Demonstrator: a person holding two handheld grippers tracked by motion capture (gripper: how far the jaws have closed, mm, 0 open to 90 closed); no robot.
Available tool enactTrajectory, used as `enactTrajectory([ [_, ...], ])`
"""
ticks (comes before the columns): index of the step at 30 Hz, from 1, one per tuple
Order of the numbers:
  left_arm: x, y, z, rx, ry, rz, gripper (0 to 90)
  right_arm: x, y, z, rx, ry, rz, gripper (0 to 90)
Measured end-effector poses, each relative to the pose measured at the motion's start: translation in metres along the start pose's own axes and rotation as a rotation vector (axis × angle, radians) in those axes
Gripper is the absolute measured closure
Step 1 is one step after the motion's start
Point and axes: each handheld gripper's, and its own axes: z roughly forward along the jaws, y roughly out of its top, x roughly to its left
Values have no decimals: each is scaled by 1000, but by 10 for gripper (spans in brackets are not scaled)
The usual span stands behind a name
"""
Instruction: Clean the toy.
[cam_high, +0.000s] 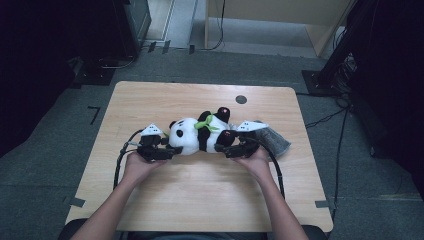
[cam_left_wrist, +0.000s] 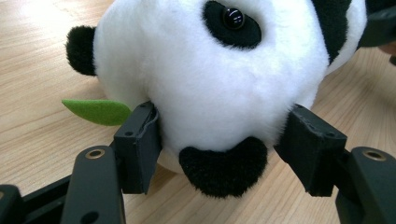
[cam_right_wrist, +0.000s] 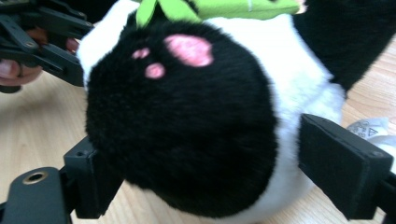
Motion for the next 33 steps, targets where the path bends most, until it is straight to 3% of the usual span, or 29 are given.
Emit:
enactTrajectory([
  [7, 1, 1, 1, 1, 9, 1, 341, 12, -1, 8, 6, -75, -83, 109],
  [9, 1, 1, 2, 0, 12, 1, 342, 12, -2, 9, 6, -90, -104, 172],
  [11, 1, 2, 3, -1, 16, 7, 342, 13, -2, 9, 13, -103, -130, 290],
  [13, 1, 3, 2, -5, 18, 19, 346, 17, 3, 7, 39, -125, -105, 420],
  [15, 1, 5, 1, -9, 17, 35, 347, 19, 11, 4, 76, -133, -77, 475],
  [17, 2, 8, -3, -20, -7, 26, 338, 19, 19, -1, 79, -139, -59, 526],
  [21, 3, 11, -15, -76, -40, 66, 293, 17, 32, -18, 51, -131, 15, 533],
  [25, 4, 10, -29, -126, -72, 91, 299, 13, 41, -35, 43, -131, 46, 538],
  [28, 3, 7, -32, -141, -81, 124, 302, 10, 44, -46, 15, -99, 120, 542],
  [33, -4, 8, -32, -172, -104, 157, 287, 15, 50, -55, -3, -56, 150, 540],
])
